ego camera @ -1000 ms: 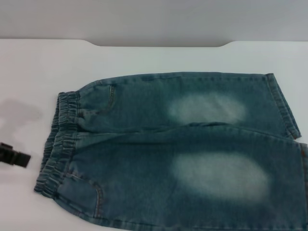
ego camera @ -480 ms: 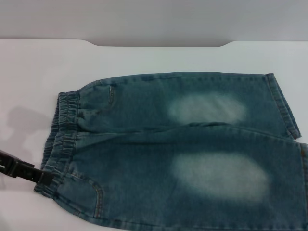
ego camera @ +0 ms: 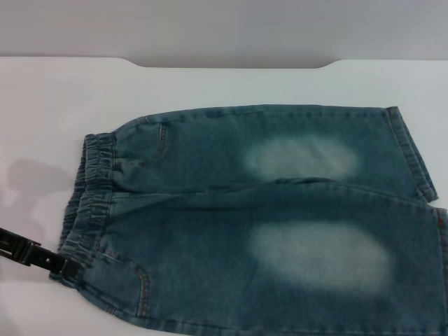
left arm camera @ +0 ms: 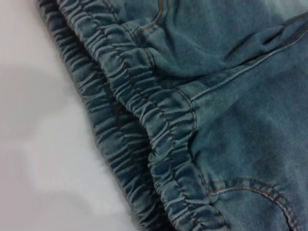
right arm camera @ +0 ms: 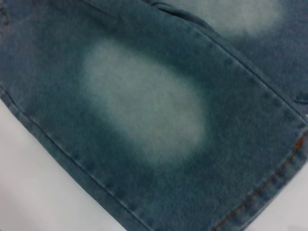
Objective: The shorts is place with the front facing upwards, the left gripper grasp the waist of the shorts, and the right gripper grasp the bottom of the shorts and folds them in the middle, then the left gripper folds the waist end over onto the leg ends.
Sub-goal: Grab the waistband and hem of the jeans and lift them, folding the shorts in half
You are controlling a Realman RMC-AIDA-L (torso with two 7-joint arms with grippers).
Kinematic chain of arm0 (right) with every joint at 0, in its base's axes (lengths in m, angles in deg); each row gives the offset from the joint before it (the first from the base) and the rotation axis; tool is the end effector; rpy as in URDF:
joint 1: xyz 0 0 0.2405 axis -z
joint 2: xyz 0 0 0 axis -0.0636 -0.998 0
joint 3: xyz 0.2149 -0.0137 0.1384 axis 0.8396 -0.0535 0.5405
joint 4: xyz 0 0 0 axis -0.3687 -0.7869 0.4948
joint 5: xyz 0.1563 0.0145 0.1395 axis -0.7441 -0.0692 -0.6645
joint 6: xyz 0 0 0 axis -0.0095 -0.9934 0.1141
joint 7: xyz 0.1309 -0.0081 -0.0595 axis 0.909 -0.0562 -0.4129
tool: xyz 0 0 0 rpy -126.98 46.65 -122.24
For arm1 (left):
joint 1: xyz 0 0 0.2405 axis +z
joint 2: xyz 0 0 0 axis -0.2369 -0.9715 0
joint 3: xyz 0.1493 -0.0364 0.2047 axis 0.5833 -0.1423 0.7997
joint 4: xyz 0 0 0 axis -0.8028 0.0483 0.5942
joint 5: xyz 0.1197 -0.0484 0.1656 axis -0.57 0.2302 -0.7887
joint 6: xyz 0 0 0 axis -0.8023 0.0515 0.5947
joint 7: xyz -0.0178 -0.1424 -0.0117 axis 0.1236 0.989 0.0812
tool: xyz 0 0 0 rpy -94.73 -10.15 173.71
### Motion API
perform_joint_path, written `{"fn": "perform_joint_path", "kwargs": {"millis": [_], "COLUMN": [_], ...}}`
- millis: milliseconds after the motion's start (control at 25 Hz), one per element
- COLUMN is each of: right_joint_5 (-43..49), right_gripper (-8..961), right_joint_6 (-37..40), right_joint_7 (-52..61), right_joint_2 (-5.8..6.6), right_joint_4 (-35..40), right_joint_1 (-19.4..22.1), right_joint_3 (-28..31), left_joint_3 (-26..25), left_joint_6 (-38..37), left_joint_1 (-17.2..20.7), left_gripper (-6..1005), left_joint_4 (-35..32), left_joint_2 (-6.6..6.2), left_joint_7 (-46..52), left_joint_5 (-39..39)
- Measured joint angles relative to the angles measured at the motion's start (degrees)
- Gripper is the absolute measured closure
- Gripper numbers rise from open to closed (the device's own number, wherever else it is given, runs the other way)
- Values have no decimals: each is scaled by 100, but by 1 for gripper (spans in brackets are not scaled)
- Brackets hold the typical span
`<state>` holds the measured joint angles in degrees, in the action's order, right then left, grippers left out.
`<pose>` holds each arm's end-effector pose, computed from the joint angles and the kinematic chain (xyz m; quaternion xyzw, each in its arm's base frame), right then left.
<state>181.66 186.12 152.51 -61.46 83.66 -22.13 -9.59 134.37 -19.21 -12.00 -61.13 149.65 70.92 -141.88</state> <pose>0.2699 0.2493 0.1222 -0.8929 0.4034 -0.1435 0.1393 -0.2925 0.3019 0.0771 -0.8518 -0.5082 0.0904 0.0887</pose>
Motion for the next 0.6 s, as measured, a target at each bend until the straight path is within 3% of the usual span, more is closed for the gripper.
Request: {"fn": "perform_joint_path", "kwargs": {"millis": [40, 600], "right_joint_5": [-1, -235], "right_gripper": [431, 431], "right_joint_6": [-12, -80], "right_joint_7": [-18, -172], "right_joint_2": [1, 3], "right_joint_4": [-34, -341], "right_joint_1": [-17, -111], "right_joint_3": [0, 7], "left_joint_3": [16, 22], "left_joint_6": [108, 198], "left_joint_1": [-65, -224], "left_gripper": [195, 196], "left_joint_4": [244, 483], "left_joint_2": [4, 60], "left_joint_7": [0, 48], "left_joint_5": [-96, -230]}}
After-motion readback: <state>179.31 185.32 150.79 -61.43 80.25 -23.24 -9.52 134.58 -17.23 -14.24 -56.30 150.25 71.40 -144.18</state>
